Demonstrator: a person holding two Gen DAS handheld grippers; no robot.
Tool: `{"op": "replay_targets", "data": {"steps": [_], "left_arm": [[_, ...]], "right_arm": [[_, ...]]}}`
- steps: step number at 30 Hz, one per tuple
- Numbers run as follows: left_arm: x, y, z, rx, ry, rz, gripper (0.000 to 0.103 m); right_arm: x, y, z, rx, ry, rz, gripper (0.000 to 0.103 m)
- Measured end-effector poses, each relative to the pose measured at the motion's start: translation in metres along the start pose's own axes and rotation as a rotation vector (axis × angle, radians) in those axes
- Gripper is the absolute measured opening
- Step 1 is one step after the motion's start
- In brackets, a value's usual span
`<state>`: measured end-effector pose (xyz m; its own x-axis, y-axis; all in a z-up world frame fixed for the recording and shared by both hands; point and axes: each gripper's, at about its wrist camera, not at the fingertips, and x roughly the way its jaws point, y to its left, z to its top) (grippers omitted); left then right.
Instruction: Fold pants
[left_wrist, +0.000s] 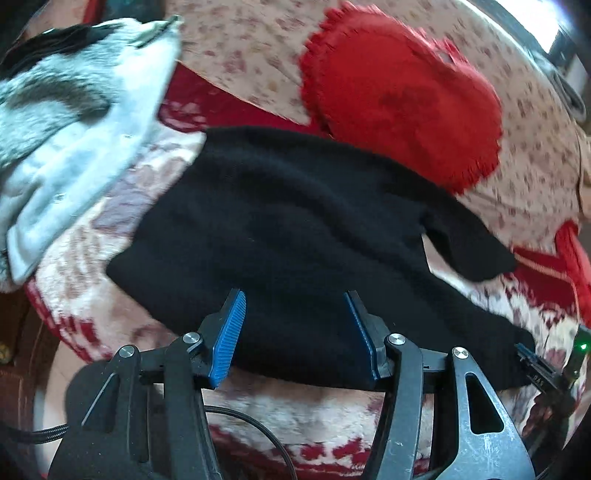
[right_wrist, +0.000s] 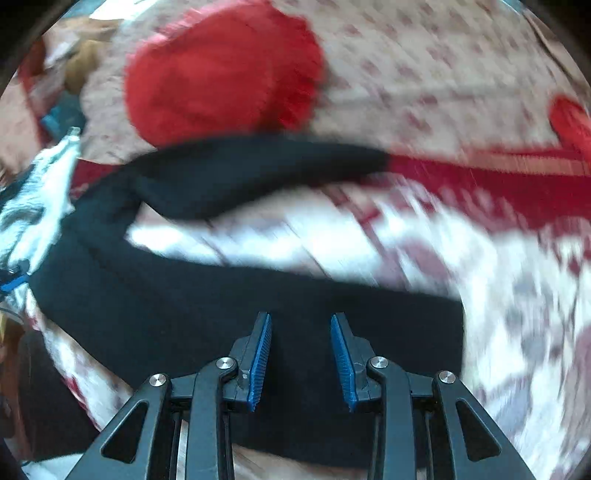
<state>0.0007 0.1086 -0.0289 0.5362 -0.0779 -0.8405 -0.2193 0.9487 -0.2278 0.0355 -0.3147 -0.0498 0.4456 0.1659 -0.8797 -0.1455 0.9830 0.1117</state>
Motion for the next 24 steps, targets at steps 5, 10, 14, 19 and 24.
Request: {"op": "replay_targets", "data": {"steps": [5, 10, 14, 19, 24], "left_arm": [[0.031, -0.018, -0.006, 0.048, 0.069, 0.012, 0.054], [0.038, -0.022, 0.002, 0.073, 0.069, 0.016, 0.054], [0.033, -0.012, 0.026, 0.039, 0.027, 0.003, 0.054], [0.05, -0.007, 0.06, 0.01, 0.022, 0.03, 0.054], [0.082, -0.004, 0.083, -0.037, 0.079, 0.035, 0.054]], "right_arm": [[-0.012, 0.013, 0.013, -0.034, -0.053, 0.055, 0.032], [-0.002, 0.079, 0.073, -0.202, -0.119, 0.178, 0.035], [0.026, 0.137, 0.129, -0.369, -0.132, 0.226, 0.04], [0.083, 0.183, 0.182, -0.491, -0.067, 0.253, 0.042], [0.132, 0.202, 0.201, -0.613, 0.021, 0.228, 0.043]]}}
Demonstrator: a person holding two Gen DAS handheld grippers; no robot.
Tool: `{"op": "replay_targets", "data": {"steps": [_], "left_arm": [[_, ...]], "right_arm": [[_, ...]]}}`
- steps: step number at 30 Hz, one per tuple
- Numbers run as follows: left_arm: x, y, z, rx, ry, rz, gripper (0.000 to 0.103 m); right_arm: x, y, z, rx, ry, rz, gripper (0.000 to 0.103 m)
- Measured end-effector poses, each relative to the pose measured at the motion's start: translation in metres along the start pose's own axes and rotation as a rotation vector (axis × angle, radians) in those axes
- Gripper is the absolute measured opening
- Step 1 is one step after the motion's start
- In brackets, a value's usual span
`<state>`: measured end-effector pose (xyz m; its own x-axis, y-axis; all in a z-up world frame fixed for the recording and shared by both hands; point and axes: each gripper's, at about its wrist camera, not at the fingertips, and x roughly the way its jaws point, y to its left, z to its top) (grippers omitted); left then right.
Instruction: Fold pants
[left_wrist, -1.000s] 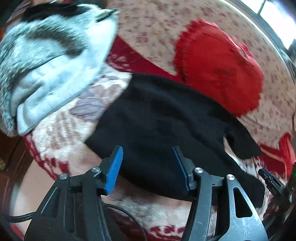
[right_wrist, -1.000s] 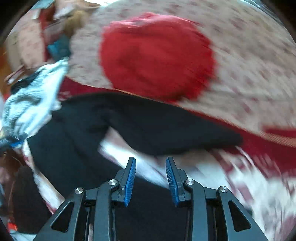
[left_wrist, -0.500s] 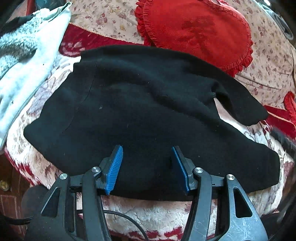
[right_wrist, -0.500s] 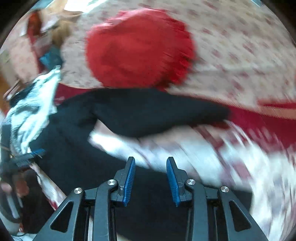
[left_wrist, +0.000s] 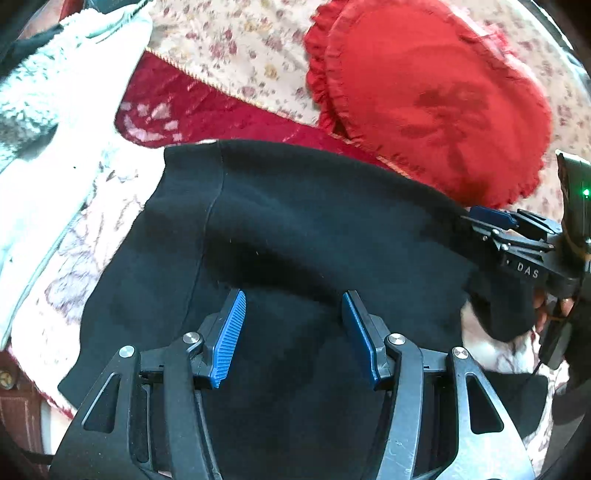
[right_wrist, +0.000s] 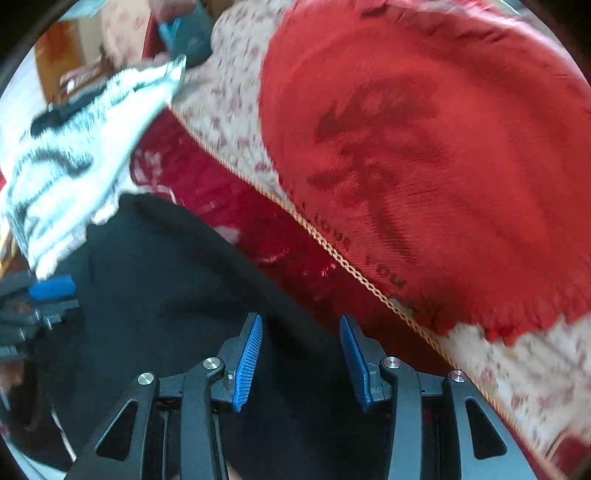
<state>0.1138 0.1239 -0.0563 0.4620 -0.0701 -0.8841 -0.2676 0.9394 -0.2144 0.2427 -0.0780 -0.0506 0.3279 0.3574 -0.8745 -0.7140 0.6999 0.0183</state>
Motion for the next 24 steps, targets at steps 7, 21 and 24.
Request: {"op": "replay_targets", "data": {"steps": [7, 21, 24], "left_arm": [[0.015, -0.005, 0.005, 0.012, 0.0, 0.022, 0.061], [-0.086, 0.091, -0.027, -0.214, -0.217, 0.054, 0.061], [-0.101, 0.122, -0.046, -0.289, -0.238, 0.064, 0.061]], "right_arm": [[0.038, -0.006, 0.002, -0.03, 0.106, 0.087, 0.036], [-0.132, 0.09, -0.067, -0.112, -0.242, 0.103, 0.006], [-0.139, 0.12, -0.107, -0.107, -0.209, 0.146, 0.006]]}}
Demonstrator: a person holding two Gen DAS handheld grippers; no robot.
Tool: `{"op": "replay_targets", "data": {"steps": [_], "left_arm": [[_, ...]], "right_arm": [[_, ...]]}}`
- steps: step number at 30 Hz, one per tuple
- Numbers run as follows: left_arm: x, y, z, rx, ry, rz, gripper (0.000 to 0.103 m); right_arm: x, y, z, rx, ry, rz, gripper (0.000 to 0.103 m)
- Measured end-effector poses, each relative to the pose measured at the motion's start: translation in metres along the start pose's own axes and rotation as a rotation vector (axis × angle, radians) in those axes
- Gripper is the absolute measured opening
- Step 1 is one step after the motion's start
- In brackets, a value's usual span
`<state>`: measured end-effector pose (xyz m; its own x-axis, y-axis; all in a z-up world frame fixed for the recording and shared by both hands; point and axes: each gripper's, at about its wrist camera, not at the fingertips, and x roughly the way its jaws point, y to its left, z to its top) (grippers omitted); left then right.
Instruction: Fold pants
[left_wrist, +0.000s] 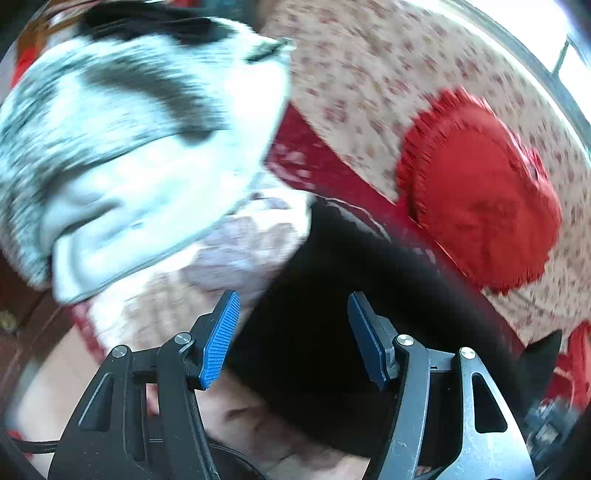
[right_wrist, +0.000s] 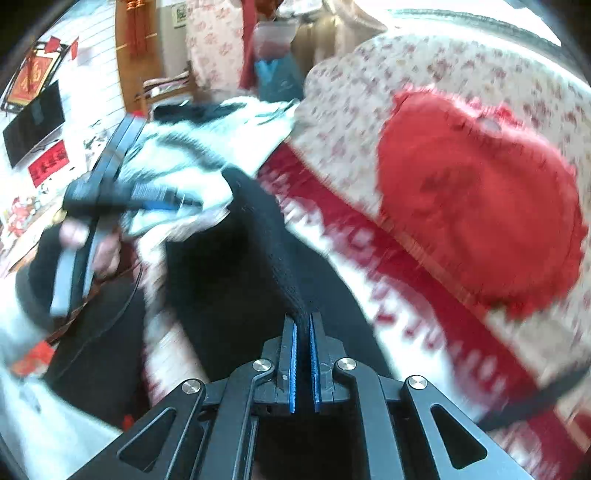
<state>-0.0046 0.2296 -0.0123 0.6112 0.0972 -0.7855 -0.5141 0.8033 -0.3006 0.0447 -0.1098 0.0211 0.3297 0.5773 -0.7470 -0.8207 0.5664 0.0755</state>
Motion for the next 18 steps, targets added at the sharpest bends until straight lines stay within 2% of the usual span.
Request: {"op": "replay_targets", "data": {"steps": [5, 7, 10, 12, 15, 18], "left_arm": [[-0.005, 0.024, -0.015, -0.016, 0.016, 0.043, 0.061], [-0.005, 0.025, -0.018, -0.02, 0.029, 0.04, 0.061], [-0.007, 0.022, -0.022, -0.016, 0.026, 0.038, 0.061], [-0.011, 0.016, -0.025, 0.0, 0.018, 0.033, 0.061], [-0.014, 0.003, -0.028, 0.036, 0.006, 0.017, 0.061], [-0.007, -0.016, -0.033, 0.084, 0.025, 0.001, 0.061]], "right_arm": [[0.018, 0.027, -0.066, 0.117, 0.103, 0.05, 0.006], [0.028, 0.032, -0.08, 0.127, 0.145, 0.021, 0.006], [0.027, 0.035, -0.076, 0.127, 0.129, -0.032, 0.012], [0.022, 0.038, -0.067, 0.125, 0.112, -0.034, 0.03], [0.009, 0.039, -0.056, 0.143, 0.055, -0.022, 0.031], [0.0, 0.022, -0.045, 0.239, -0.01, -0.031, 0.031]]}}
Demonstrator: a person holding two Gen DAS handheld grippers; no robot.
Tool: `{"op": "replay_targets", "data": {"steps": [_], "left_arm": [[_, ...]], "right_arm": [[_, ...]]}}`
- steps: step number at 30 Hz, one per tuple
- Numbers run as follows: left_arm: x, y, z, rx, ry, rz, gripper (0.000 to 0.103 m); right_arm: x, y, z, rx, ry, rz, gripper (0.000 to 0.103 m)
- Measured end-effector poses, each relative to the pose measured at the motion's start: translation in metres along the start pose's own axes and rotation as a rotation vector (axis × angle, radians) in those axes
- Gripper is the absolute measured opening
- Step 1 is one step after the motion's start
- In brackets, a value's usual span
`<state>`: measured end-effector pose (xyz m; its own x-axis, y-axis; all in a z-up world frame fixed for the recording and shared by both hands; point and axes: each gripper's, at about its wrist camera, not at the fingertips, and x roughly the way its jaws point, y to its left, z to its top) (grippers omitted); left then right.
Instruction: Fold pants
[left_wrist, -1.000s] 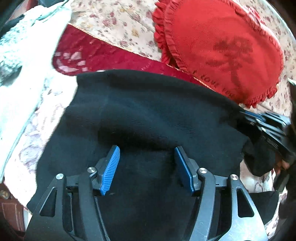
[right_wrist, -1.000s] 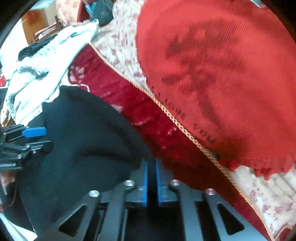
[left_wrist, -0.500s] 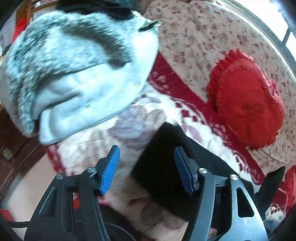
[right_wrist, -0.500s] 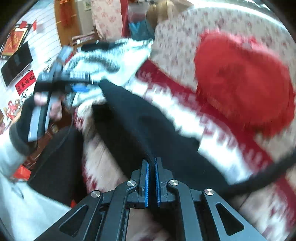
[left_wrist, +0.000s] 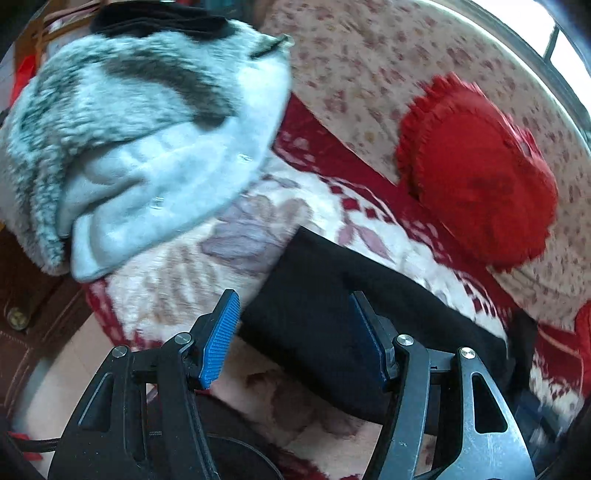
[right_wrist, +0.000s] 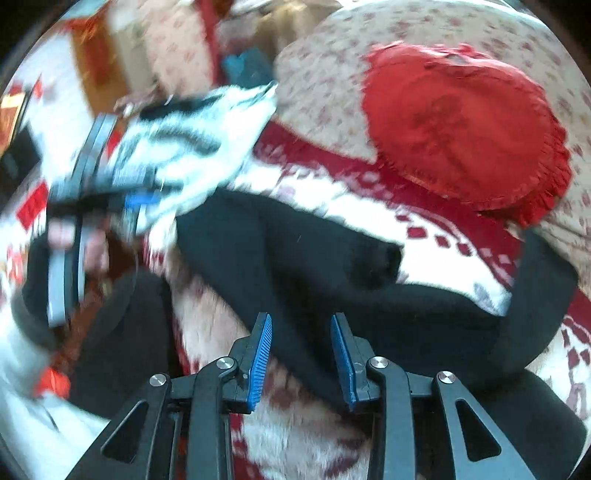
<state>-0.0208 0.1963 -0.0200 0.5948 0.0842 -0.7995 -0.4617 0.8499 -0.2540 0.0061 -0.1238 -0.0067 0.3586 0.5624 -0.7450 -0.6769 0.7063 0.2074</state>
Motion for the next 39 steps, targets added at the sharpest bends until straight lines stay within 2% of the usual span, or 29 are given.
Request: {"op": "replay_targets", "data": {"steps": [2, 6, 7, 9, 11, 13, 15, 18, 19, 21, 23, 25, 27, 32, 34, 36, 37, 38, 39], "left_arm": [[0.007, -0.012, -0.004, 0.025, 0.015, -0.007, 0.061], [0.026, -0.033, -0.013, 0.069, 0.054, -0.008, 0.061], [0.031, -0.037, -0.015, 0.082, 0.061, -0.003, 0.061], [0.04, -0.045, -0.018, 0.118, 0.074, 0.022, 0.061], [0.045, -0.05, -0.021, 0.145, 0.068, 0.045, 0.061], [0.049, -0.052, -0.024, 0.156, 0.068, 0.053, 0.061], [0.052, -0.055, -0.025, 0.174, 0.063, 0.071, 0.061], [0.049, -0.057, -0.023, 0.177, 0.065, 0.06, 0.061], [0.047, -0.057, -0.022, 0.162, 0.067, 0.041, 0.061], [0.042, -0.056, -0.02, 0.133, 0.065, 0.01, 0.061], [0.037, -0.059, -0.02, 0.119, 0.06, -0.01, 0.061], [0.035, -0.066, -0.02, 0.125, 0.061, -0.028, 0.061], [0.035, -0.073, -0.022, 0.141, 0.067, -0.037, 0.061], [0.041, -0.086, -0.028, 0.164, 0.103, -0.053, 0.061], [0.04, -0.091, -0.031, 0.174, 0.109, -0.055, 0.061], [0.038, -0.094, -0.032, 0.188, 0.108, -0.057, 0.061], [0.036, -0.095, -0.032, 0.192, 0.105, -0.057, 0.061], [0.034, -0.095, -0.032, 0.197, 0.101, -0.055, 0.061], [0.033, -0.094, -0.032, 0.199, 0.095, -0.053, 0.061]], "right_arm": [[0.006, -0.016, 0.014, 0.08, -0.017, -0.053, 0.031], [0.037, -0.046, 0.039, 0.214, 0.018, -0.037, 0.032], [0.049, -0.051, 0.044, 0.221, 0.044, -0.042, 0.031], [0.071, -0.053, 0.048, 0.203, 0.095, -0.06, 0.01], [0.077, -0.053, 0.053, 0.169, 0.086, -0.104, 0.01], [0.081, -0.056, 0.054, 0.141, 0.049, -0.207, 0.01], [0.096, -0.066, 0.048, 0.21, 0.076, -0.171, 0.01], [0.089, -0.064, 0.046, 0.194, 0.06, -0.158, 0.012], [0.082, -0.066, 0.048, 0.196, 0.066, -0.149, 0.014], [0.06, -0.073, 0.051, 0.21, 0.037, -0.167, 0.028], [0.03, -0.089, 0.056, 0.219, -0.005, -0.297, 0.03], [0.009, -0.102, 0.058, 0.235, -0.015, -0.388, 0.032], [-0.002, -0.122, 0.058, 0.287, 0.009, -0.427, 0.033], [0.021, -0.139, 0.058, 0.336, 0.12, -0.45, 0.033], [0.046, -0.141, 0.058, 0.324, 0.191, -0.451, 0.033], [0.072, -0.145, 0.055, 0.281, 0.261, -0.498, 0.033], [0.076, -0.148, 0.052, 0.268, 0.25, -0.513, 0.033], [0.068, -0.153, 0.05, 0.29, 0.189, -0.505, 0.02], [0.063, -0.158, 0.049, 0.324, 0.173, -0.499, 0.008]]}}
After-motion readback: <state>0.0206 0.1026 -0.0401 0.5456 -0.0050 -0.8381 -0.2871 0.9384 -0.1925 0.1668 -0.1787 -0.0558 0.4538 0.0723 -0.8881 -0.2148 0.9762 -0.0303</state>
